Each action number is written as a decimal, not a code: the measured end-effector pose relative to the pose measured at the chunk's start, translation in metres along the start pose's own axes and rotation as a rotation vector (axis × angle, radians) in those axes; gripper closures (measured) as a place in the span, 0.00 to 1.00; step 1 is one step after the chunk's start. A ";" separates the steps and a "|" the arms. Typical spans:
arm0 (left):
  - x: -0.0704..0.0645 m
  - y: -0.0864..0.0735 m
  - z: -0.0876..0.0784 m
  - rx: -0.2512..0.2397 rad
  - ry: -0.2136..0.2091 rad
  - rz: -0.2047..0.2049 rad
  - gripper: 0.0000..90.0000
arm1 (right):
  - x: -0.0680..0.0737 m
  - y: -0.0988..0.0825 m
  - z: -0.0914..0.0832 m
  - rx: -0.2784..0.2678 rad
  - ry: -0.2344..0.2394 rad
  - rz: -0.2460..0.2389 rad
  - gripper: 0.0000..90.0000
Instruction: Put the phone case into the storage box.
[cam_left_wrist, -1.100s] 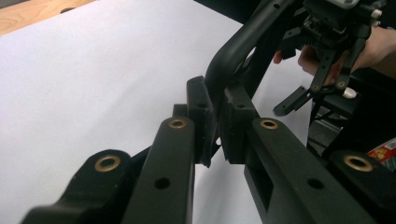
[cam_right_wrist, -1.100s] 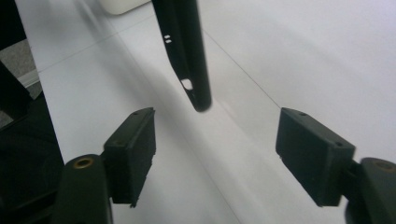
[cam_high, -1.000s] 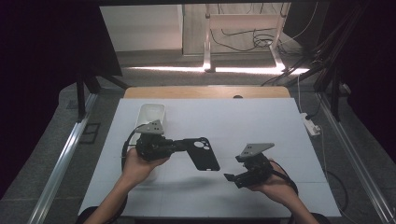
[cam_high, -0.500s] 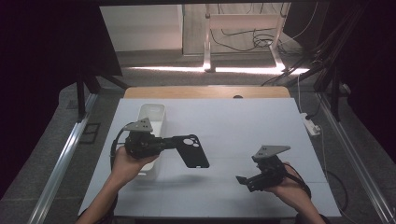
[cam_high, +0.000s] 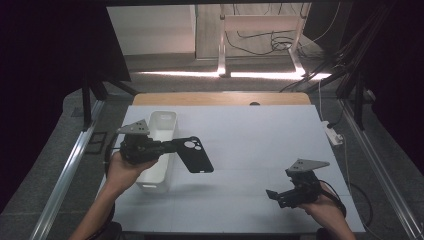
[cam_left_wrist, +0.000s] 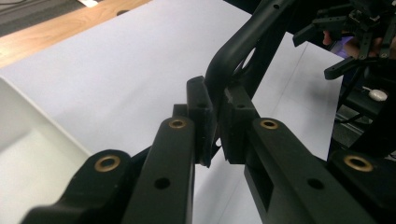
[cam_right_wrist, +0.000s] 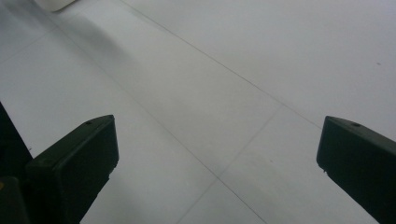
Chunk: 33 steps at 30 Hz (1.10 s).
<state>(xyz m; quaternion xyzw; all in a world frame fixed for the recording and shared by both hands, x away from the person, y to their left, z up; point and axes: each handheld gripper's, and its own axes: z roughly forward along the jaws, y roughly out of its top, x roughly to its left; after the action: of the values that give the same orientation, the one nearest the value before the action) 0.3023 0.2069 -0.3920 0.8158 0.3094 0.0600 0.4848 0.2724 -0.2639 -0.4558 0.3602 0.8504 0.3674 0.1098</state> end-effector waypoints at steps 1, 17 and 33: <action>0.001 0.001 -0.001 0.001 0.001 0.000 0.92 | -0.002 -0.002 -0.002 -0.008 -0.003 0.011 0.00; 0.014 0.008 -0.028 -0.005 0.051 -0.004 0.92 | -0.015 -0.028 -0.035 -0.064 -0.121 0.089 0.00; 0.029 0.011 -0.057 -0.007 0.102 -0.013 0.92 | -0.021 -0.036 -0.041 -0.058 -0.164 0.150 0.00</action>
<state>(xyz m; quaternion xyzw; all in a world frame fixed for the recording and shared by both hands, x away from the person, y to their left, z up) 0.3073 0.2624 -0.3590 0.8080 0.3387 0.0992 0.4717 0.2499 -0.3180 -0.4543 0.4485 0.7982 0.3681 0.1617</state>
